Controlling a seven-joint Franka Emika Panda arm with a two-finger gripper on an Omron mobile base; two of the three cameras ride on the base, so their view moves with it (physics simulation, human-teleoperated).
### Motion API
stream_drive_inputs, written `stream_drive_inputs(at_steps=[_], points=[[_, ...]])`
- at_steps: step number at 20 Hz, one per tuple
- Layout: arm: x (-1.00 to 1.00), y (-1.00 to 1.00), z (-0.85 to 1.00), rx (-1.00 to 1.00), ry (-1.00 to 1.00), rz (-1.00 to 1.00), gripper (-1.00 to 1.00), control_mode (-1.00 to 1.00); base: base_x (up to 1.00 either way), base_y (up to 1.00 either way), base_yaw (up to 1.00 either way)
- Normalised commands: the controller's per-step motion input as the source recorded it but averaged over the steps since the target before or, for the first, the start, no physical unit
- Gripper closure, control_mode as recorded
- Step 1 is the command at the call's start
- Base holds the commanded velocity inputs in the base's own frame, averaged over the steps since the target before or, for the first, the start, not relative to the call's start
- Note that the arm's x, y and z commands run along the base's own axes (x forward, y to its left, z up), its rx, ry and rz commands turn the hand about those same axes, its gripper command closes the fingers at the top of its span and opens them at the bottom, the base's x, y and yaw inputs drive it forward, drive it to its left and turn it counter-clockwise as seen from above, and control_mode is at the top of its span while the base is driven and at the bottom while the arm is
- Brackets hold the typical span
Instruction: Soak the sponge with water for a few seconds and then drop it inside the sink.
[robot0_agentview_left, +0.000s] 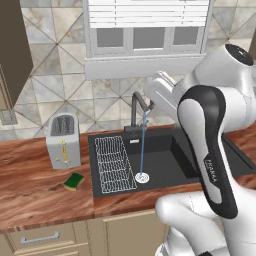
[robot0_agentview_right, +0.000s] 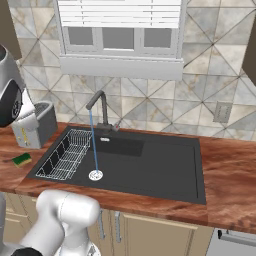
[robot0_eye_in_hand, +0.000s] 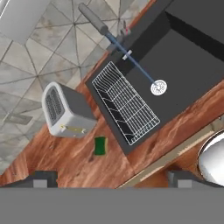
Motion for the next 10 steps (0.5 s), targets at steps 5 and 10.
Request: stream_drive_inputs(at_steps=[5,10], points=[[-0.02,0.44,0.0,-0.12,0.01,0.3,-1.0,-1.0,0.0,0.0,0.0],[-0.03,0.5,-0.11,-0.1,0.0,0.27,-1.0,-1.0,0.0,0.0,0.0]])
